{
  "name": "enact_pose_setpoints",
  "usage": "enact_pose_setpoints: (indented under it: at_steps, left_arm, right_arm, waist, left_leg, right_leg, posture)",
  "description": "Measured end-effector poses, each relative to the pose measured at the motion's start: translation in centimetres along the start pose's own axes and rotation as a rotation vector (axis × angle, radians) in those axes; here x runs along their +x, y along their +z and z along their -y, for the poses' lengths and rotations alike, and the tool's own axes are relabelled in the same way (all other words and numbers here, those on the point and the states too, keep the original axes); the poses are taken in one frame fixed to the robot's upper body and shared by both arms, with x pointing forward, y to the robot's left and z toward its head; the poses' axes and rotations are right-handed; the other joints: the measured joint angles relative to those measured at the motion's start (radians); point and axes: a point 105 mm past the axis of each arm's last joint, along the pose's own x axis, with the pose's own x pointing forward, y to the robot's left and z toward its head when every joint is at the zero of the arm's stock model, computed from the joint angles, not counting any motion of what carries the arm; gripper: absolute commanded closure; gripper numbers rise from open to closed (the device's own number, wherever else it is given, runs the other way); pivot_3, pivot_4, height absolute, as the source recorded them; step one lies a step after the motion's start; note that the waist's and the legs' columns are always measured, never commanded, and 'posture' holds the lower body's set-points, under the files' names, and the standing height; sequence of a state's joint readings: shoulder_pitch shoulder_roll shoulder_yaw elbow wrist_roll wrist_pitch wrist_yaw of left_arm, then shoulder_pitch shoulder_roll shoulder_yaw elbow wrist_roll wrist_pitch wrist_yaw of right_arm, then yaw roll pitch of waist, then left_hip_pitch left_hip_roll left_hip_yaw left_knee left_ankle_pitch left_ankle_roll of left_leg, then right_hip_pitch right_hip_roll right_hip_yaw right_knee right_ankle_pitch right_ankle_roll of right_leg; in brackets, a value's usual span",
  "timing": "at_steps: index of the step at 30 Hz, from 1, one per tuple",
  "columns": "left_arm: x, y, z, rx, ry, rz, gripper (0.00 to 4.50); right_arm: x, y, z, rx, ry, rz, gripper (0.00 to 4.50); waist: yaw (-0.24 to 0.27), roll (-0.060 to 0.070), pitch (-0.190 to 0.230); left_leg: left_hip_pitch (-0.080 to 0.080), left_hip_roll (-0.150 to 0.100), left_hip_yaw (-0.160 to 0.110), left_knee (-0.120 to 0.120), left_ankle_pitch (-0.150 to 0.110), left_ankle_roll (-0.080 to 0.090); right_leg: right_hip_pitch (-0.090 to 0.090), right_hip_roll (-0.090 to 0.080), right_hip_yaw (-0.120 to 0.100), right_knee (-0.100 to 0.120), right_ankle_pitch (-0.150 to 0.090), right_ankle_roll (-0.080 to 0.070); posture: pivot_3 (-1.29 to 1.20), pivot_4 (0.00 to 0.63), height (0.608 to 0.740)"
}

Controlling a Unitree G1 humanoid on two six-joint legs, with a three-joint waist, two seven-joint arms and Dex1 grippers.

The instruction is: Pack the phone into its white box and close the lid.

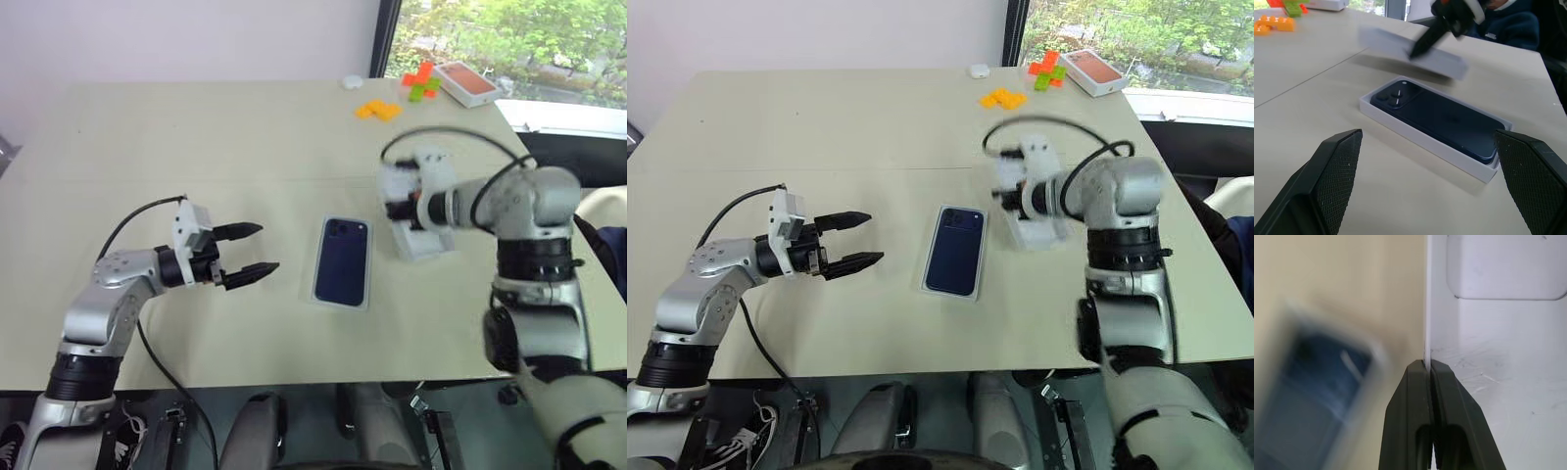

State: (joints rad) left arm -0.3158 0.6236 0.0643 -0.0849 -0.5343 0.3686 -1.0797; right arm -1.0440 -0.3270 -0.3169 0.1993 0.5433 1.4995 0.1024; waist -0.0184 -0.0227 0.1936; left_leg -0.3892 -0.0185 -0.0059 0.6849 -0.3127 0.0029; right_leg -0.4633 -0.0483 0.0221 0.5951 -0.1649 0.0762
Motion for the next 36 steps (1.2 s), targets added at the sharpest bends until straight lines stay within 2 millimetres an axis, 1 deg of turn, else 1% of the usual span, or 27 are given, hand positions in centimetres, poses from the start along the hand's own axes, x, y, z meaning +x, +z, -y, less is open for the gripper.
enact_pose_setpoints:
  at_steps: [2,3,7,9,12,14,17,20,24,26,28,30,32,36]
  left_arm:
    - [0.1,0.2,-0.2,0.004,0.004,0.004,0.0]
    - [0.1,0.3,-0.2,0.007,0.005,0.005,0.0]
    - [0.0,0.3,-0.3,0.007,0.011,0.005,0.0]
    - [-0.1,0.3,-0.5,0.007,0.018,0.003,0.0]
    - [-0.2,0.4,-0.6,0.009,0.025,0.006,0.0]
    - [-0.2,0.5,-0.7,0.004,0.028,0.004,0.0]
    - [-0.3,0.5,-0.8,-0.001,0.034,0.004,0.0]
    - [-0.4,0.6,-0.9,0.0,0.041,0.006,0.0]
    - [-0.4,0.6,-0.9,-0.008,0.04,0.008,0.0]
    - [-0.3,0.7,-0.8,-0.014,0.038,0.011,0.0]
    - [-0.4,1.1,-0.8,-0.025,0.036,0.033,0.0]
    - [-0.9,1.4,-1.1,-0.044,0.052,0.043,0.0]
    - [-1.5,1.7,-1.4,-0.046,0.063,0.035,0.0]
    - [-2.6,1.9,-1.5,-0.061,0.079,0.024,0.0]
  right_arm:
    - [-0.4,1.9,-1.6,0.055,0.098,0.098,4.47]
    - [-0.5,2.4,-2.1,0.081,0.137,0.131,4.47]
    - [-0.8,3.1,-3.9,0.217,0.302,0.189,4.47]
    - [-1.3,3.0,-5.5,0.226,0.403,0.205,4.47]
    - [-2.0,2.2,-7.8,0.14,0.487,0.233,4.47]
    - [-2.2,1.7,-8.7,0.121,0.53,0.233,4.47]
    - [-2.5,1.2,-10.0,0.215,0.671,0.226,4.47]
    - [-2.7,0.4,-10.6,0.353,0.807,0.2,4.47]
    - [-3.0,-0.1,-11.8,0.419,0.901,0.188,4.47]
    - [-2.6,-0.7,-12.0,0.448,0.906,0.172,4.47]
    - [-1.9,-1.6,-11.2,0.503,0.868,0.141,4.47]
    - [-1.3,-2.7,-10.4,0.542,0.834,0.115,4.47]
    - [-1.3,-3.0,-10.3,0.548,0.829,0.111,4.47]
    - [-1.6,-2.9,-11.2,0.546,0.858,0.112,4.47]
  waist:
    - [0.0,0.0,0.0]
    - [0.0,0.0,0.0]
    - [0.0,0.001,0.0]
    - [-0.001,0.001,0.0]
    - [-0.001,0.001,0.0]
    - [-0.002,0.001,0.0]
    - [-0.002,0.001,0.0]
    - [-0.002,0.001,0.0]
    - [-0.004,0.001,0.0]
    - [-0.005,0.001,0.0]
    - [-0.004,0.001,0.0]
    - [-0.004,0.001,0.0]
    - [-0.01,0.002,0.0]
    - [-0.029,0.002,0.0]
  left_leg:
    - [0.0,0.0,-0.001,0.0,0.0,0.0]
    - [0.0,0.0,-0.001,-0.001,0.0,0.0]
    - [-0.001,-0.001,0.0,-0.001,0.0,0.0]
    - [-0.001,-0.001,0.0,-0.001,0.0,0.0]
    - [-0.001,-0.002,-0.001,-0.001,0.0,0.0]
    - [-0.001,-0.002,0.0,-0.001,0.0,0.0]
    - [0.0,-0.001,-0.001,0.0,0.0,0.0]
    - [0.0,-0.001,-0.001,0.0,0.0,-0.001]
    - [0.0,-0.001,-0.001,-0.001,0.0,-0.001]
    - [0.0,-0.001,-0.001,-0.001,0.0,-0.001]
    - [0.0,-0.001,-0.001,-0.001,0.0,-0.001]
    - [0.0,-0.001,-0.001,-0.001,0.0,-0.001]
    - [0.0,-0.001,-0.001,-0.001,0.0,-0.001]
    - [0.0,-0.001,-0.001,-0.001,0.0,-0.001]
  right_leg:
    - [0.0,0.0,-0.001,0.001,0.0,0.0]
    - [0.0,0.0,-0.001,0.001,0.0,0.0]
    - [0.0,-0.002,-0.001,0.001,0.0,0.0]
    - [0.0,-0.002,-0.001,0.0,0.0,0.0]
    - [0.0,-0.002,-0.001,0.0,0.0,0.0]
    - [0.0,-0.002,-0.001,0.001,0.0,0.0]
    - [0.001,-0.002,-0.001,0.002,0.0,0.0]
    - [0.0,-0.001,-0.001,0.002,0.0,0.0]
    - [0.0,-0.001,-0.001,0.002,0.0,0.0]
    - [0.0,-0.002,-0.001,0.002,0.0,0.0]
    - [0.0,-0.002,-0.001,0.002,0.0,0.0]
    - [0.0,-0.002,-0.001,0.002,0.0,0.0]
    - [0.0,-0.002,-0.001,0.002,0.0,0.0]
    - [0.0,-0.002,0.0,0.002,0.0,0.0]
  posture:
    - [0.0,0.15,0.74]
    - [0.0,0.15,0.74]
    - [0.0,0.15,0.74]
    - [0.0,0.15,0.74]
    - [0.0,0.15,0.74]
    - [0.0,0.15,0.74]
    - [0.0,0.15,0.74]
    - [0.0,0.15,0.74]
    - [0.0,0.15,0.74]
    - [0.0,0.15,0.74]
    - [0.0,0.15,0.74]
    - [0.0,0.15,0.74]
    - [0.0,0.15,0.74]
    - [0.0,0.15,0.74]
